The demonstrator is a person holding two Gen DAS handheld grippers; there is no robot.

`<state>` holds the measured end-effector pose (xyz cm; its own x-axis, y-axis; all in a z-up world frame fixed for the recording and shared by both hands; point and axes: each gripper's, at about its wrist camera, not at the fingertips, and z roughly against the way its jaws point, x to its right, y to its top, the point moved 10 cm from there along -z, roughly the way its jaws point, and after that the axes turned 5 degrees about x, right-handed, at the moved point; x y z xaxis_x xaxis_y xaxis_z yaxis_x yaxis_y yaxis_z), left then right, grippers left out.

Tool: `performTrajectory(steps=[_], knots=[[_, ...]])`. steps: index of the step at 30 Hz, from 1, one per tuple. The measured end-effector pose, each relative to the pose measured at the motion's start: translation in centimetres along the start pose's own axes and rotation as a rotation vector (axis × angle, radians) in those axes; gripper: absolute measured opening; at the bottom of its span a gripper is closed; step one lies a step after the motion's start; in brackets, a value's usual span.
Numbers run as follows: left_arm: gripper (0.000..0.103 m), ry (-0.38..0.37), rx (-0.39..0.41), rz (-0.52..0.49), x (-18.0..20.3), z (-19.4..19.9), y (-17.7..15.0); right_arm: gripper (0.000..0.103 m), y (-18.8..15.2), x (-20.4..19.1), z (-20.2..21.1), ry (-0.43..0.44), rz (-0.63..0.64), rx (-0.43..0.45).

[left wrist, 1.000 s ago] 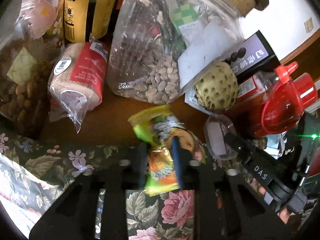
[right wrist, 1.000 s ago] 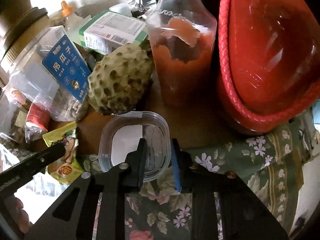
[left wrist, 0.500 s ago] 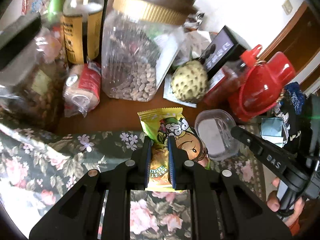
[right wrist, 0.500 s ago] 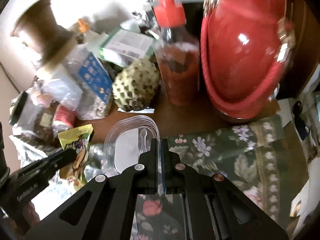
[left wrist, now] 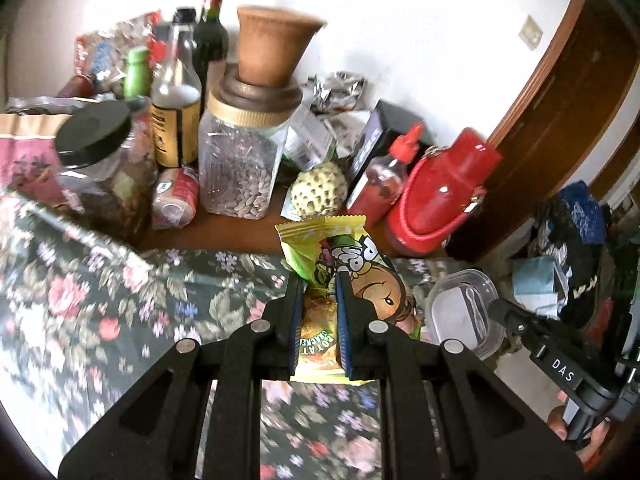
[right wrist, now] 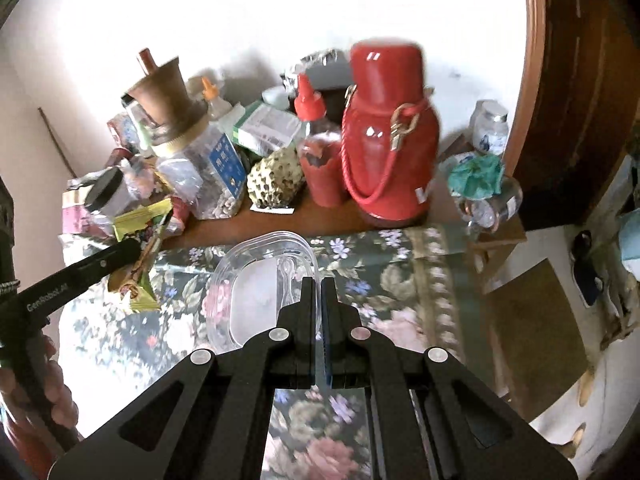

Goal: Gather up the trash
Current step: 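Lift the snack wrapper and plastic box and carry them down toward the bucket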

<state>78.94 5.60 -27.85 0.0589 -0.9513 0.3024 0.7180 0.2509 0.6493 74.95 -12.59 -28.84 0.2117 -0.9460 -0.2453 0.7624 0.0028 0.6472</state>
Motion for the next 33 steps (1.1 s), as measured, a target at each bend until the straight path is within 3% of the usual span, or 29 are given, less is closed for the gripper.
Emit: performTrajectory(steps=[7, 13, 21, 26, 33], knots=[[0.015, 0.058, 0.105, 0.059, 2.4, 7.7, -2.4, 0.002, 0.0, -0.9, 5.0, 0.080, 0.070, 0.057], [0.015, 0.102, 0.149, 0.070, 3.1, 13.4, -4.0, 0.003, -0.3, -2.5, 9.1, 0.129, 0.110, 0.102], [0.015, 0.083, 0.218, 0.033, 3.9, 20.1, -4.9, 0.003, -0.9, -4.7, 14.6, 0.134, 0.102, 0.187], [0.015, 0.054, 0.256, -0.028, 3.7, 24.5, -6.3, 0.002, -3.1, -7.1, 18.3, 0.100, 0.101, 0.241], [0.015, 0.014, 0.265, -0.062, 1.1, 31.6, -11.0, 0.002, -8.8, -11.3, 22.5, 0.081, 0.064, 0.252]])
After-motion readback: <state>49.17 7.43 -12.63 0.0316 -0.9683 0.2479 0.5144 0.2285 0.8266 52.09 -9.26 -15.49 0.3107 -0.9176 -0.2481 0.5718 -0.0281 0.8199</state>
